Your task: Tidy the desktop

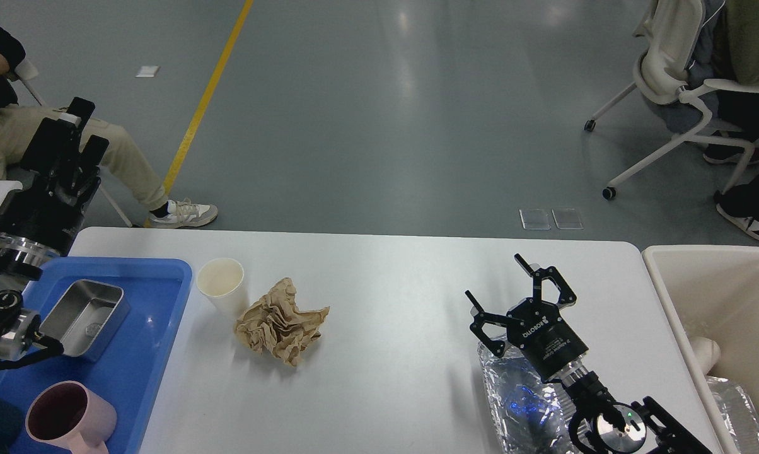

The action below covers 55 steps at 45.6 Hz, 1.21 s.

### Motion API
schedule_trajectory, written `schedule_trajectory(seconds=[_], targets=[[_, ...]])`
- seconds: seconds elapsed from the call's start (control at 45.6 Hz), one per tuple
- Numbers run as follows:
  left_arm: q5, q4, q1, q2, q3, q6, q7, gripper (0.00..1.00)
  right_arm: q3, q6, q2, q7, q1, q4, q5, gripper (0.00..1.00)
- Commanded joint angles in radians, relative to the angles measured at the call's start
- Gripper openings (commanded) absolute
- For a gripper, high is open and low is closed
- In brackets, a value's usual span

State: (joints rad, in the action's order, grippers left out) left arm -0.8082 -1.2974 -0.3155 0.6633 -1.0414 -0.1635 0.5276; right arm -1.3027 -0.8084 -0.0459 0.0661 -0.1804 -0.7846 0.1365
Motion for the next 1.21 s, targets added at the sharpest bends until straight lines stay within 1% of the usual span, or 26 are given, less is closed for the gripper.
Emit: schedule_trajectory(seconds=[0.0, 0.11, 0.241, 0.285, 0.417, 0.505, 0.592, 0.658, 0.702, 0.746, 0.834, 0.878, 1.031, 1.119, 1.185], targets=[[0.003, -0.025, 0.07, -0.108, -0.095, -0.002, 0.002, 0.95, 0.0, -0.002, -0.002, 0.0, 0.001, 0.004, 0.0, 1.0], [0.0, -0.054, 0.116, -0.186, -0.14, 0.001, 0.012, 0.96, 0.0, -0.002, -0.002, 0.001, 0.002, 0.004, 0.0, 1.0], [-0.003, -0.049, 0.125, -0.241, -0.141, -0.007, 0.012, 0.97, 0.0, -0.002, -0.011, 0.0, 0.006, 0.002, 0.0, 1.0], [-0.009, -0.031, 0.116, -0.248, -0.138, -0.01, 0.002, 0.97, 0.0, -0.002, -0.011, 0.0, 0.007, 0.002, 0.0, 1.0], [-0.003, 0.012, 0.104, -0.24, -0.131, 0.002, -0.005, 0.97, 0.0, -0.002, -0.017, 0.0, 0.012, -0.001, 0.0, 1.0], [0.012, 0.055, 0.105, -0.263, -0.154, 0.009, 0.011, 0.97, -0.001, -0.002, -0.022, 0.0, 0.013, -0.001, 0.0, 1.0], [0.066, 0.082, 0.104, -0.301, -0.157, 0.013, 0.009, 0.97, -0.001, -0.002, -0.029, 0.0, 0.015, -0.001, 0.0, 1.0], [0.119, 0.086, 0.101, -0.309, -0.155, 0.031, -0.003, 0.97, -0.001, -0.002, -0.031, 0.0, 0.015, -0.001, 0.0, 1.0], [0.156, 0.086, 0.104, -0.311, -0.157, 0.056, -0.008, 0.97, -0.003, -0.002, -0.031, 0.0, 0.015, -0.001, 0.0, 1.0], [0.197, 0.086, 0.104, -0.311, -0.158, 0.088, -0.021, 0.97, -0.003, -0.002, -0.031, 0.0, 0.015, -0.001, 0.0, 1.0], [0.305, 0.09, 0.108, -0.317, -0.16, 0.153, -0.072, 0.97, -0.003, -0.002, -0.031, 0.0, 0.015, -0.001, 0.0, 1.0], [0.357, 0.09, 0.111, -0.323, -0.16, 0.168, -0.093, 0.97, -0.003, -0.002, -0.031, 0.0, 0.016, -0.001, 0.0, 1.0], [0.399, 0.089, 0.118, -0.361, -0.18, 0.197, -0.101, 0.97, -0.003, -0.002, -0.031, 0.0, 0.024, -0.01, 0.0, 1.0], [0.4, 0.083, 0.142, -0.396, -0.207, 0.208, -0.107, 0.97, -0.01, -0.002, -0.035, 0.0, 0.033, -0.015, 0.0, 1.0], [0.4, 0.079, 0.162, -0.422, -0.233, 0.22, -0.12, 0.97, -0.015, 0.0, -0.037, 0.0, 0.036, -0.015, 0.0, 1.0]])
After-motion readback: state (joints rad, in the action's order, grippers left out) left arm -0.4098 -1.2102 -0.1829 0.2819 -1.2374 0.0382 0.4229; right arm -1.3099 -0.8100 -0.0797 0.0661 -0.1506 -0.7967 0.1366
